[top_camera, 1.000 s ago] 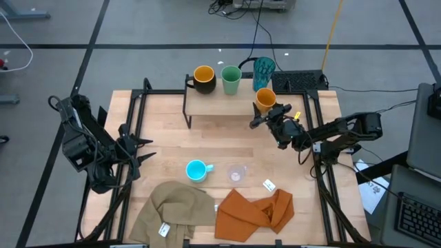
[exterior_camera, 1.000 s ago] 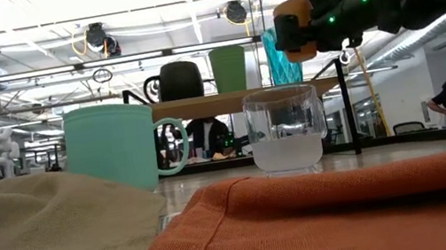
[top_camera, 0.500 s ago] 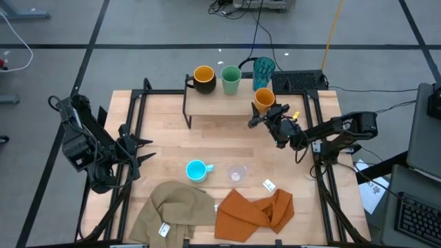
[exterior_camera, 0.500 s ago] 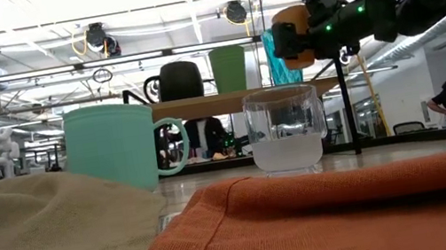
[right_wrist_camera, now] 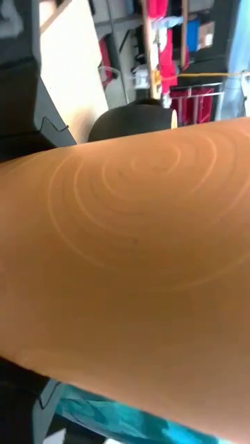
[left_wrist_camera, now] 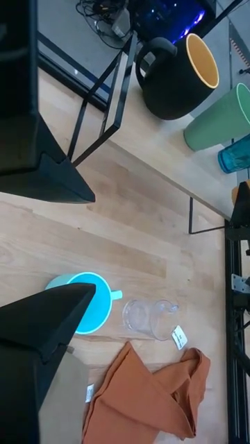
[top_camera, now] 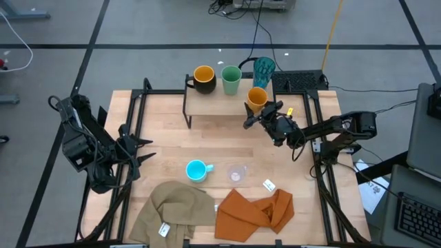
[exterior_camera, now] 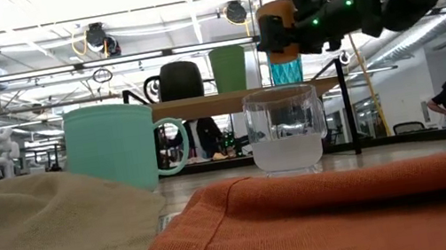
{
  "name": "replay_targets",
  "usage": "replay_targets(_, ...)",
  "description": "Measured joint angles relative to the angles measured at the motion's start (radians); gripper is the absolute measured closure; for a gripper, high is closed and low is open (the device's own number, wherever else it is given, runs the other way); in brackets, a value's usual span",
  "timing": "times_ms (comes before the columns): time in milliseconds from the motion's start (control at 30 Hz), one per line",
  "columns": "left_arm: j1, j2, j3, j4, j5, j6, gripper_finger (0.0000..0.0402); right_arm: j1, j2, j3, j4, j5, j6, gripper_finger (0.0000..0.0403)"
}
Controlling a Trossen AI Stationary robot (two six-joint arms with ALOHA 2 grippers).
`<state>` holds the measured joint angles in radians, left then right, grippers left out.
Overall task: Stack small to large cups/mugs on shelf
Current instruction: Put the orange cup on the shelf
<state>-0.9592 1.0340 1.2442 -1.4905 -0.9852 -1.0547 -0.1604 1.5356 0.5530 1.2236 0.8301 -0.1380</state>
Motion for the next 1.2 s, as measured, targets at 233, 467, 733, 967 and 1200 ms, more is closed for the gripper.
replay_targets(233, 0.000, 0.000, 0.000, 0.001, 0.016, -0.006, 0.0202, -0.013, 0.000, 0.013, -0.067, 0.016, 0.015, 0.0120)
replay_targets(467, 0.000, 0.000, 0.000, 0.001, 0.017, -0.006, 0.0202, -0.017, 0.000, 0.012, -0.086, 0.033, 0.029, 0.0120)
replay_targets(733, 0.000, 0.000, 0.000, 0.001, 0.019, -0.009, 0.0202, -0.029, 0.000, 0.012, -0.113, 0.033, 0.058, 0.0120)
replay_targets(967, 0.000, 0.000, 0.000, 0.002, 0.023, -0.010, 0.0202, -0.033, 0.000, 0.012, -0.117, 0.031, 0.069, 0.0120)
replay_targets(1200, 0.000, 0.000, 0.000, 0.003, 0.023, -0.014, 0.0202, -0.043, 0.000, 0.012, -0.118, 0.028, 0.068, 0.0120)
